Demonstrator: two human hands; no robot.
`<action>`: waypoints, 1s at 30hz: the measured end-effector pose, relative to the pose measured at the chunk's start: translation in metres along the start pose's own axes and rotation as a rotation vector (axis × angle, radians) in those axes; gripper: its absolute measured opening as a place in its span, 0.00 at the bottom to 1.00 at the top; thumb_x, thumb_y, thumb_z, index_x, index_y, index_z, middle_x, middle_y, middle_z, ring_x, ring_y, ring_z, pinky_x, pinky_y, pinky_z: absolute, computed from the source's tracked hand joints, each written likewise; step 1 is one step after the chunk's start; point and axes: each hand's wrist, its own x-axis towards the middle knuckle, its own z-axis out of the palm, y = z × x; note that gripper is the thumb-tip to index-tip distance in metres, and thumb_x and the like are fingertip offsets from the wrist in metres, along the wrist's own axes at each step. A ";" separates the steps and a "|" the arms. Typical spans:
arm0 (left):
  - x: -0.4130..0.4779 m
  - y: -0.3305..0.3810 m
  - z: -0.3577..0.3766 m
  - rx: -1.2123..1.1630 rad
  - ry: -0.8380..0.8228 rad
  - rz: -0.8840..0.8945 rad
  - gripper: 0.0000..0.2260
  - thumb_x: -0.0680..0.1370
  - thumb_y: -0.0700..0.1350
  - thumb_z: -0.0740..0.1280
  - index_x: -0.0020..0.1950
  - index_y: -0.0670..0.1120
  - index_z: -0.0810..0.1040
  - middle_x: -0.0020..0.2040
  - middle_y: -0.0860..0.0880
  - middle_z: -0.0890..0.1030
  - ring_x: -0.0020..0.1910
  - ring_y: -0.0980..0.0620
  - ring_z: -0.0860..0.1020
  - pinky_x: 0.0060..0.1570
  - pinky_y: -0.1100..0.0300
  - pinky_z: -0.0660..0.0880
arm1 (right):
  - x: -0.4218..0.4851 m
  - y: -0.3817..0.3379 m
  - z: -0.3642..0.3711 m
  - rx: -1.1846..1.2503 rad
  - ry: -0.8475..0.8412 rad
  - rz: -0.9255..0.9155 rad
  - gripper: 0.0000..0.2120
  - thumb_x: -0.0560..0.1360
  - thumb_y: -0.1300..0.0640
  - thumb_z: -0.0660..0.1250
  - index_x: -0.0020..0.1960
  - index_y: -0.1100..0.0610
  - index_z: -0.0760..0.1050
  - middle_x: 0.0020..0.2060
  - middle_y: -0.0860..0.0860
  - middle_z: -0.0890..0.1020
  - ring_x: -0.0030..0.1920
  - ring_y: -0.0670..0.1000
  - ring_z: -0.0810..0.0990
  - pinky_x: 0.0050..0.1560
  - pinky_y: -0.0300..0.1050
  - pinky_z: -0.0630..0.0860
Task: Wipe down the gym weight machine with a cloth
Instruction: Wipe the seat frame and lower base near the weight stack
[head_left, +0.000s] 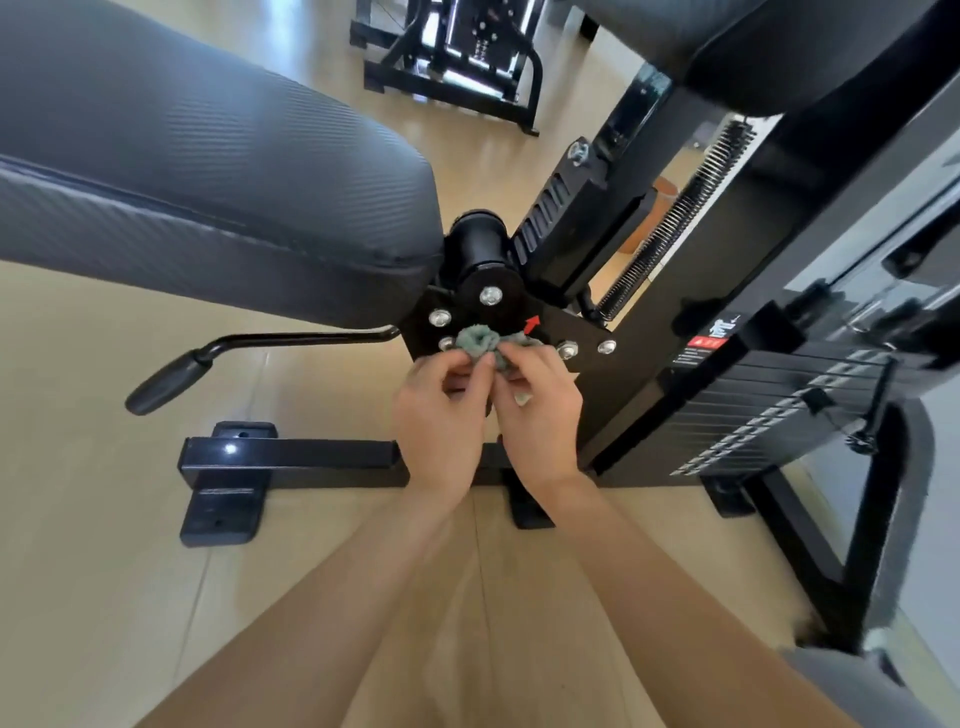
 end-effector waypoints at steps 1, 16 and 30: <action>0.003 0.001 -0.006 0.004 0.038 -0.020 0.08 0.78 0.51 0.72 0.52 0.48 0.85 0.45 0.55 0.84 0.43 0.61 0.81 0.46 0.64 0.79 | 0.000 -0.004 0.005 0.018 -0.024 -0.020 0.12 0.76 0.66 0.70 0.59 0.61 0.81 0.53 0.53 0.80 0.53 0.52 0.81 0.54 0.43 0.80; 0.001 0.000 0.010 0.003 -0.017 -0.345 0.06 0.75 0.48 0.76 0.47 0.48 0.83 0.41 0.51 0.84 0.43 0.52 0.83 0.46 0.57 0.79 | -0.009 0.046 -0.006 -0.045 -0.116 -0.033 0.10 0.77 0.65 0.70 0.58 0.61 0.80 0.53 0.53 0.80 0.52 0.52 0.81 0.54 0.50 0.81; 0.006 -0.079 0.011 -0.179 0.008 -0.731 0.07 0.77 0.38 0.73 0.53 0.41 0.78 0.51 0.41 0.83 0.49 0.47 0.84 0.45 0.59 0.82 | -0.033 0.087 0.057 0.373 -0.192 0.750 0.07 0.74 0.59 0.74 0.47 0.53 0.76 0.43 0.51 0.82 0.47 0.52 0.82 0.51 0.47 0.81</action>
